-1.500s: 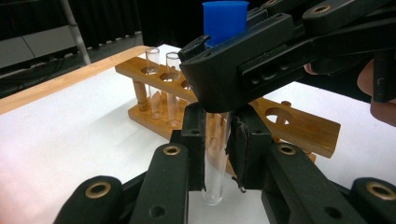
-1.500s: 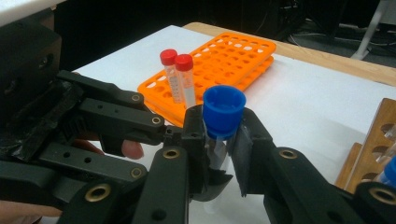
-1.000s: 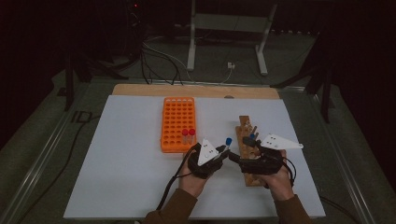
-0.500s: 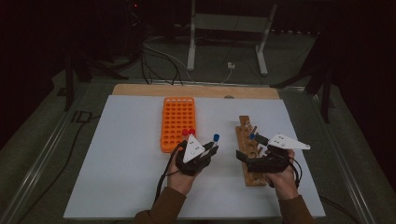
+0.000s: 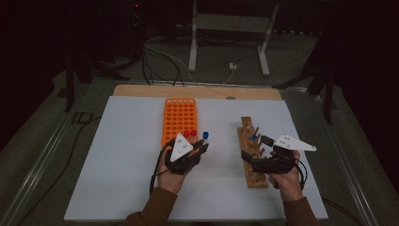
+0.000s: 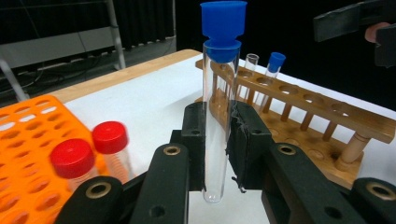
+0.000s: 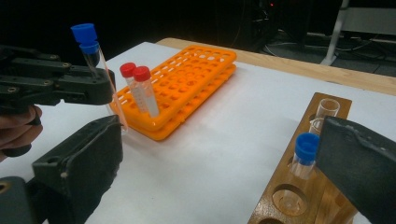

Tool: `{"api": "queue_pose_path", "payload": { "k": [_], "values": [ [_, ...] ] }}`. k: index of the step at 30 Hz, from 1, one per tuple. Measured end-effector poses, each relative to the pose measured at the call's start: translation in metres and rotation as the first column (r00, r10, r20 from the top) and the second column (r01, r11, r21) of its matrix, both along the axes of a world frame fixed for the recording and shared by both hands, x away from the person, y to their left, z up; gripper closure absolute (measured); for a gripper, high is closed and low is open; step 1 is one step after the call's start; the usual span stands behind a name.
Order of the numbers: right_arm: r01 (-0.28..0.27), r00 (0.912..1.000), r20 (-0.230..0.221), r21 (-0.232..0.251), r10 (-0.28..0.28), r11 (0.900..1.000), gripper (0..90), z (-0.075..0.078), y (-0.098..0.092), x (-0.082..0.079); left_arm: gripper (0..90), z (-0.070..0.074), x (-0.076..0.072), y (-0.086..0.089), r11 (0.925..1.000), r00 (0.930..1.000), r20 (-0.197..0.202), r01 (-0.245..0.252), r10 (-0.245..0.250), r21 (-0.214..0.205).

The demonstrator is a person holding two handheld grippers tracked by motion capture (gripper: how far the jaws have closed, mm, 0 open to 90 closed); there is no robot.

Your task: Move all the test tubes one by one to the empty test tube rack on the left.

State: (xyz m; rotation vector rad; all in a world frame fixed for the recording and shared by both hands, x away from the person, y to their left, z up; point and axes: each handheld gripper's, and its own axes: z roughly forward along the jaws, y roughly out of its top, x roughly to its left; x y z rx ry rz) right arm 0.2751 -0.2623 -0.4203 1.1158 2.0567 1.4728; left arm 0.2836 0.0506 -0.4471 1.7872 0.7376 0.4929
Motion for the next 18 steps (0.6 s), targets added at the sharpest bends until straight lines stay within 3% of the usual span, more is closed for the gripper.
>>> {"api": "queue_pose_path", "payload": {
  "k": [18],
  "values": [
    [0.005, 1.0000, 0.002, 0.013, -0.005, 0.9999, 1.0, 0.001, -0.002, 0.000, 77.7, -0.001, 0.008, 0.036, 0.9958, 0.9958, 0.008, -0.091, 0.091, -0.004]
  ]
}}
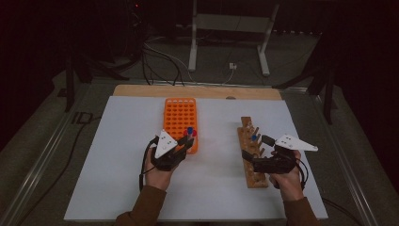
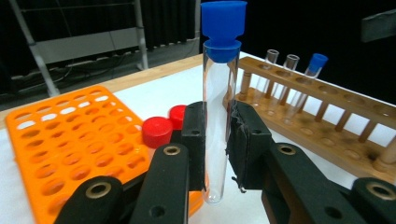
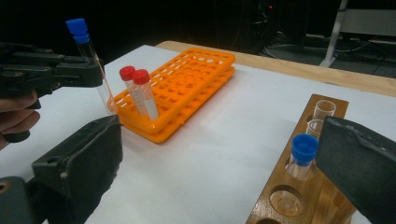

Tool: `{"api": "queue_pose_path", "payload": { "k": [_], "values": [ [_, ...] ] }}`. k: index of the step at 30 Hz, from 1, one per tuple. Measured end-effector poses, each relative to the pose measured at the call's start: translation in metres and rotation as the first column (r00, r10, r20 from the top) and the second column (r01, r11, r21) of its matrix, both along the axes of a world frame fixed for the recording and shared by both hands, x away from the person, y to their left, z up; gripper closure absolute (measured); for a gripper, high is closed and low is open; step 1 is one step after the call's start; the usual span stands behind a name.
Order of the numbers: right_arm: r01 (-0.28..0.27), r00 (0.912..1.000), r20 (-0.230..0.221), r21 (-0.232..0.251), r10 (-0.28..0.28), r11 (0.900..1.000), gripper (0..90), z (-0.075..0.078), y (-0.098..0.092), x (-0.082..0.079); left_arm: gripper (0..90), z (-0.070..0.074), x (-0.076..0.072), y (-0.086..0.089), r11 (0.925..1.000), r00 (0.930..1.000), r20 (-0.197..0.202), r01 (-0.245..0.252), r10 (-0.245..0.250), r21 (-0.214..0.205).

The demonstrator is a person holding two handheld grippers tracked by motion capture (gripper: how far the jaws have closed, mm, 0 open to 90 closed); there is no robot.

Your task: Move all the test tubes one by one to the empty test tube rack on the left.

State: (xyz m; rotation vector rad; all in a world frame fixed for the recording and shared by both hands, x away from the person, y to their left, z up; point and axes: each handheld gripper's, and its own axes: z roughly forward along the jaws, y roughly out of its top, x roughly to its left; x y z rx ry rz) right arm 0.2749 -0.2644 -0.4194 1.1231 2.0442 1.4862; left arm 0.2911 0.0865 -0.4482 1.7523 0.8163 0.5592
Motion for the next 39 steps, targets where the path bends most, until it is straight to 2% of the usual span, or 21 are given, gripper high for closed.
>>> {"api": "queue_pose_path", "payload": {
  "k": [7, 20, 29, 35, 39],
  "values": [
    [0.000, 1.0000, 0.002, 0.002, 0.000, 1.0000, 1.0, 0.000, -0.001, 0.000, 77.7, -0.003, 0.005, 0.008, 0.9992, 0.9993, 0.003, -0.038, 0.038, 0.010],
    [-0.001, 1.0000, 0.003, 0.002, 0.001, 1.0000, 1.0, 0.000, -0.001, 0.000, 77.7, -0.018, 0.020, 0.014, 0.9936, 0.9940, -0.012, -0.108, 0.109, 0.033],
    [-0.005, 1.0000, 0.004, 0.003, 0.005, 1.0000, 1.0, 0.000, -0.001, 0.000, 77.7, -0.027, 0.028, 0.014, 0.9909, 0.9910, -0.032, -0.129, 0.130, 0.040],
    [-0.009, 1.0000, 0.003, -0.001, 0.009, 1.0000, 1.0, -0.001, 0.000, 0.000, 77.7, -0.037, 0.027, 0.015, 0.9899, 0.9905, -0.060, -0.119, 0.124, 0.077],
    [-0.016, 0.9999, 0.000, -0.006, 0.016, 0.9999, 1.0, -0.002, 0.001, 0.000, 77.8, -0.042, 0.028, 0.013, 0.9869, 0.9898, -0.078, -0.109, 0.119, 0.119]
  ]
}}
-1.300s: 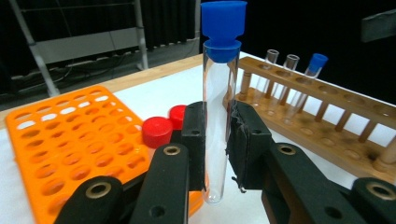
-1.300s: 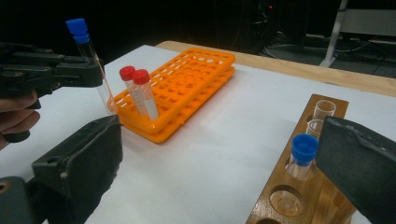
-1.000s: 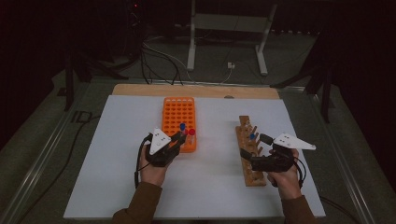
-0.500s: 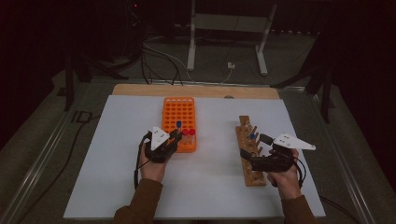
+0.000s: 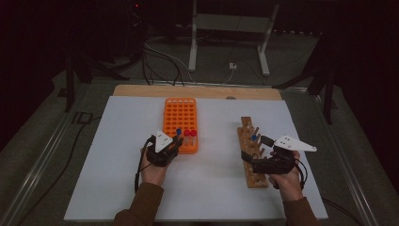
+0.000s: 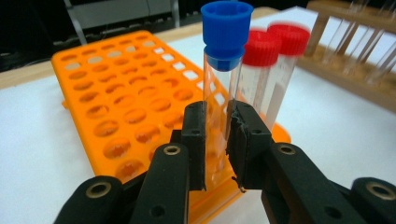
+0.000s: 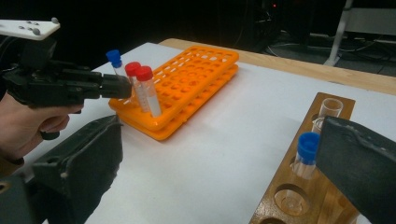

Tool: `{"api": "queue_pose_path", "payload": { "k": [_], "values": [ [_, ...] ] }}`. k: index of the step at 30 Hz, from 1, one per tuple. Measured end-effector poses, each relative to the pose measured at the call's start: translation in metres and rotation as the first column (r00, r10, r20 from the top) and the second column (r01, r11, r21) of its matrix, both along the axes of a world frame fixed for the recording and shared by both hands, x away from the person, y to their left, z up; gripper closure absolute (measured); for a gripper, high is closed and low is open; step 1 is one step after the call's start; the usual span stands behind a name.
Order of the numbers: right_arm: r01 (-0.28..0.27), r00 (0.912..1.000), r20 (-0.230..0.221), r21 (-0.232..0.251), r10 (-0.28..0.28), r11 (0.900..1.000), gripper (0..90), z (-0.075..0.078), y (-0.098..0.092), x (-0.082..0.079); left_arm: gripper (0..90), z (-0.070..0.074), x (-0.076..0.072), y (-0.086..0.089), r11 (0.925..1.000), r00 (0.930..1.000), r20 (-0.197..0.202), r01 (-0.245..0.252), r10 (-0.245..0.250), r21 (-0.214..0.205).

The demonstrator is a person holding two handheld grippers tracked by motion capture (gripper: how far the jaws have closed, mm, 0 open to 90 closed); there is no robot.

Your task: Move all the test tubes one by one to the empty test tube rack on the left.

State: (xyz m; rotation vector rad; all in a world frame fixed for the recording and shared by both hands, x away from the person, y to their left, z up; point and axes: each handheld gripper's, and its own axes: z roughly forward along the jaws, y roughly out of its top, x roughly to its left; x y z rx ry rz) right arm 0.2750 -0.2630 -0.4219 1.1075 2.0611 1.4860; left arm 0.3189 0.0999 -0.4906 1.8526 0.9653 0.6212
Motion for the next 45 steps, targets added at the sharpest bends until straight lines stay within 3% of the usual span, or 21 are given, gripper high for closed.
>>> {"api": "queue_pose_path", "payload": {
  "k": [8, 11, 19, 24, 29, 32, 35, 37, 41, 45],
  "values": [
    [-0.002, 1.0000, -0.003, -0.001, 0.002, 1.0000, 1.1, -0.001, 0.000, 0.000, 78.1, -0.005, 0.004, -0.001, 0.9995, 0.9990, -0.044, 0.006, -0.004, 0.031],
    [-0.003, 1.0000, -0.004, -0.003, 0.003, 1.0000, 1.1, -0.001, 0.001, 0.000, 78.1, -0.008, 0.005, -0.003, 0.9982, 0.9981, -0.062, 0.009, -0.005, 0.060],
    [0.004, 1.0000, -0.003, -0.003, -0.004, 1.0000, 1.1, -0.001, -0.002, 0.001, 73.8, -0.009, 0.006, 0.000, 0.9996, 0.9966, -0.082, 0.000, 0.002, 0.029],
    [0.012, 0.9999, -0.007, -0.003, -0.012, 0.9999, 1.1, -0.003, -0.004, 0.002, 59.2, -0.009, 0.000, 0.006, 0.9985, 0.9959, -0.090, -0.017, 0.013, -0.052],
    [0.020, 0.9996, -0.021, -0.016, -0.020, 0.9997, 1.1, -0.007, -0.005, 0.007, 52.1, -0.004, -0.005, 0.012, 0.9926, 0.9926, -0.115, 0.025, -0.039, -0.119],
    [0.025, 0.9993, -0.026, -0.030, -0.026, 0.9992, 1.2, -0.009, -0.006, 0.010, 48.6, 0.000, -0.007, 0.015, 0.9848, 0.9909, -0.118, 0.046, -0.066, -0.168],
    [0.026, 0.9993, -0.026, -0.047, -0.027, 0.9986, 4.2, -0.010, -0.008, 0.014, 40.2, 0.003, -0.010, 0.017, 0.9773, 0.9886, -0.127, 0.053, -0.080, -0.205],
    [0.054, 0.9986, 0.003, -0.083, -0.054, 0.9951, 8.1, -0.012, -0.011, 0.017, 34.8, 0.007, -0.013, 0.019, 0.9735, 0.9894, -0.122, 0.051, -0.079, -0.223],
    [0.082, 0.9964, -0.014, -0.097, -0.084, 0.9919, 18.0, -0.019, -0.018, 0.027, 29.2, 0.016, -0.018, 0.021, 0.9684, 0.9911, -0.096, 0.067, -0.092, -0.240],
    [0.083, 0.9963, -0.013, -0.139, -0.085, 0.9868, 42.8, -0.025, -0.020, 0.034, 22.1, 0.025, -0.022, 0.025, 0.9669, 0.9944, -0.069, 0.061, -0.080, -0.248]
  ]
}}
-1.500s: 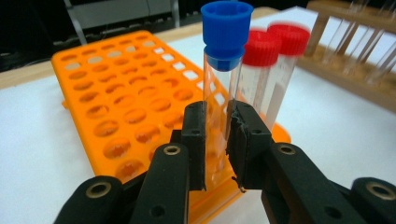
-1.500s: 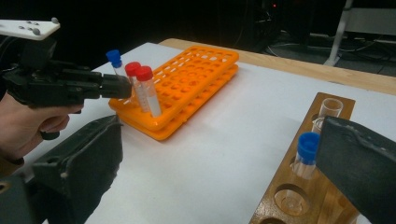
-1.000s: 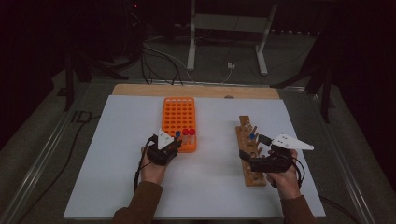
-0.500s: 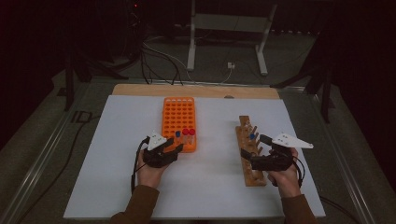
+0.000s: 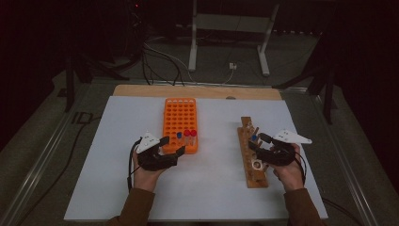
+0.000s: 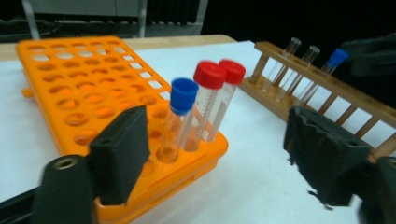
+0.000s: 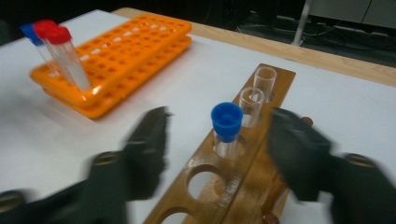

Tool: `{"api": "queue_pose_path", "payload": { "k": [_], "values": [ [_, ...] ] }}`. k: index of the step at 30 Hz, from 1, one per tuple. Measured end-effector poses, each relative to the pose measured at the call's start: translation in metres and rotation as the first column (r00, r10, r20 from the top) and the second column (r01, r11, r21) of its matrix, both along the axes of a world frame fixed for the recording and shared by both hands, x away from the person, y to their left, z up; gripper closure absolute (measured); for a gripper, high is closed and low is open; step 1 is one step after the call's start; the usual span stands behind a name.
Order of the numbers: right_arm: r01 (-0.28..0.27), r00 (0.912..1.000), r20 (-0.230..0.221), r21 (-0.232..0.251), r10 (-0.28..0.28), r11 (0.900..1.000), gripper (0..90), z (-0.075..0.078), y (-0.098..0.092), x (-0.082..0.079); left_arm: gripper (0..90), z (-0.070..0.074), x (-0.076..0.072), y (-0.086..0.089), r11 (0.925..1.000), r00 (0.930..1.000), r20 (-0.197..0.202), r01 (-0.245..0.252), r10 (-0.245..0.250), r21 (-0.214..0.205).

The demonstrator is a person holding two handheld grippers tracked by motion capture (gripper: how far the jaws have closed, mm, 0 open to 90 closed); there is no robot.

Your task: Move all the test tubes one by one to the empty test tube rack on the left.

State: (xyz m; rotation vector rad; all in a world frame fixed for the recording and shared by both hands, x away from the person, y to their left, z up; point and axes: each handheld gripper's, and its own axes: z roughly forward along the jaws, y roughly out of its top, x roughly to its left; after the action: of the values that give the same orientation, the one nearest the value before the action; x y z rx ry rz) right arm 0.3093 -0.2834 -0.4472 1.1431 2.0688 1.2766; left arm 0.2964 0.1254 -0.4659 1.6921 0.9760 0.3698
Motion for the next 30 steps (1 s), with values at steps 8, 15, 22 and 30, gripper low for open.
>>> {"api": "queue_pose_path", "payload": {
  "k": [8, 15, 22, 30],
  "values": [
    [0.006, 0.9998, -0.017, -0.092, -0.008, 0.9958, 72.8, -0.010, 0.009, 0.013, 3.8, 0.007, -0.003, 0.008, 0.9983, 0.9982, 0.013, -0.058, 0.058, -0.002],
    [0.028, 0.9995, -0.014, -0.089, -0.029, 0.9957, 75.8, -0.013, 0.009, 0.019, 1.3, 0.007, -0.004, 0.006, 0.9980, 0.9979, 0.022, -0.061, 0.060, 0.019],
    [0.057, 0.9984, 0.001, -0.084, -0.057, 0.9949, 76.7, -0.014, 0.011, 0.016, 1.3, 0.005, -0.004, 0.003, 0.9980, 0.9983, 0.017, -0.055, 0.055, 0.032],
    [0.080, 0.9959, 0.045, -0.045, -0.078, 0.9958, 76.8, -0.002, 0.007, 0.008, 1.3, 0.004, -0.005, -0.001, 0.9978, 0.9989, 0.016, -0.044, 0.044, 0.048]
  ]
}}
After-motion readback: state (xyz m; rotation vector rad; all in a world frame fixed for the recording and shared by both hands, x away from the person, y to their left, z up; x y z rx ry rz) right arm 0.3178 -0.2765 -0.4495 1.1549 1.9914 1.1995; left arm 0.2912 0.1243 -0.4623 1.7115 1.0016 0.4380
